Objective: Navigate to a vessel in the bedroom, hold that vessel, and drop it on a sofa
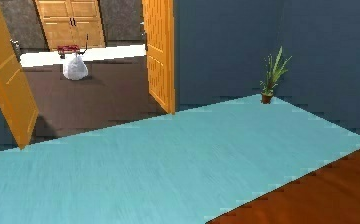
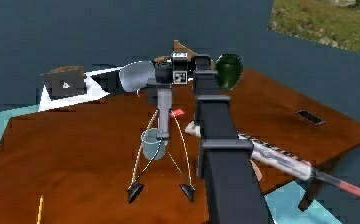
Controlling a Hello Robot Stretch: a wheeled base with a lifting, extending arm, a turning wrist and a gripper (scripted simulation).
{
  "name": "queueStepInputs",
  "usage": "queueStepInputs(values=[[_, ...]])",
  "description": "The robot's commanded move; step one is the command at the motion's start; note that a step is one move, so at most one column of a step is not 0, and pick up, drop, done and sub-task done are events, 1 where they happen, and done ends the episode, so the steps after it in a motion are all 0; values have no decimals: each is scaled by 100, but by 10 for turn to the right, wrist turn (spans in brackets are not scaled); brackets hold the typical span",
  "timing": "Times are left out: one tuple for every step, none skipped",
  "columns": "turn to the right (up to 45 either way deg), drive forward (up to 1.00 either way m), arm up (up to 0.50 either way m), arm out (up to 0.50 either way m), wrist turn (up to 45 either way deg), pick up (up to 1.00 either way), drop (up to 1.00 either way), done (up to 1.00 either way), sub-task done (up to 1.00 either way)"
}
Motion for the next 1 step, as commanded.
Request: queueStepInputs(values=[[0, 0, 0, 0, 450, 0, 0, 0, 0]])
